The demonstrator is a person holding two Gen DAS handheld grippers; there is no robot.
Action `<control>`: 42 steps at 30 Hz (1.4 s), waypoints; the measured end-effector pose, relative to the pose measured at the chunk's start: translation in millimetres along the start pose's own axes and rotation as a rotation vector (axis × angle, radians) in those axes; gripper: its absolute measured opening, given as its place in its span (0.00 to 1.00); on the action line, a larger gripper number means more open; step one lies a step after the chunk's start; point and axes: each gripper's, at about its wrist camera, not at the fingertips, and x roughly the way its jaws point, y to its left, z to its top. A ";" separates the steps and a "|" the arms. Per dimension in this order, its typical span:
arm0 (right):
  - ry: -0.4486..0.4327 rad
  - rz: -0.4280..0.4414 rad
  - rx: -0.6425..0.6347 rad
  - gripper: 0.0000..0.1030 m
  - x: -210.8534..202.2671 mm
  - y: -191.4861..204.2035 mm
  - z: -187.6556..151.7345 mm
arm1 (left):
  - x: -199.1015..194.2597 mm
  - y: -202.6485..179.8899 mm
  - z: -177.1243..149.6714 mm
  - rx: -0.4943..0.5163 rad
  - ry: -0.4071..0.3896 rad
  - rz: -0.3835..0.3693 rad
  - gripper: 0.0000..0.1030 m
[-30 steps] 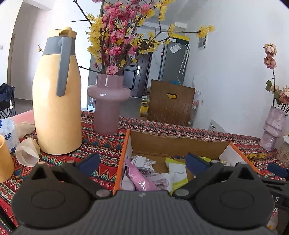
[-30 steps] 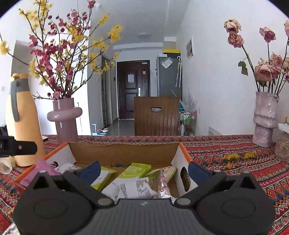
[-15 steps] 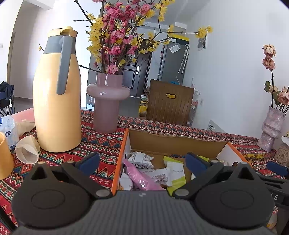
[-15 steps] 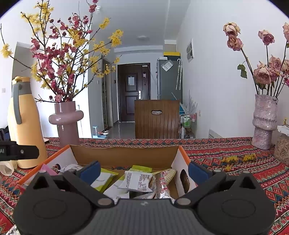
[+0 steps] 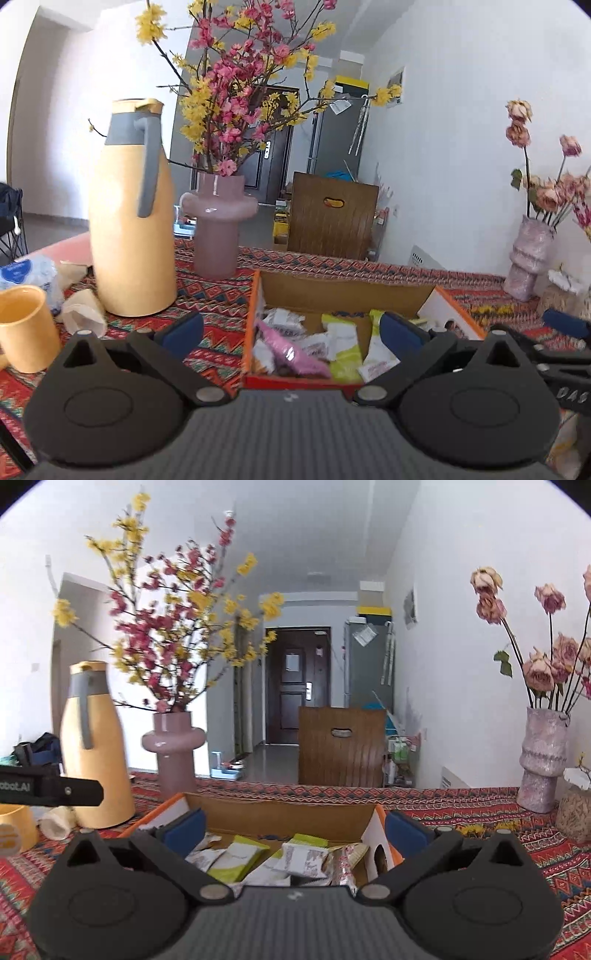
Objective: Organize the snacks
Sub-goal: 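Move both tools back from the box to the snack pile, then grasp the pink packet on the table with the right tool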
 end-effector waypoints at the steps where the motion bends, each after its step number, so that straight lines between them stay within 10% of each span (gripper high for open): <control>1: 0.000 0.006 -0.004 1.00 -6.2 0.3 -1.7 | -3.3 2.9 -4.5 0.003 0.009 0.005 1.00; 16: 0.199 0.010 0.066 1.00 -19.2 -3.9 -69.4 | -1.1 41.5 -84.1 -0.013 0.143 0.065 1.00; 42: 0.272 -0.036 0.065 1.00 -0.8 -3.5 -88.2 | -0.8 45.7 -88.4 -0.041 0.130 0.029 1.00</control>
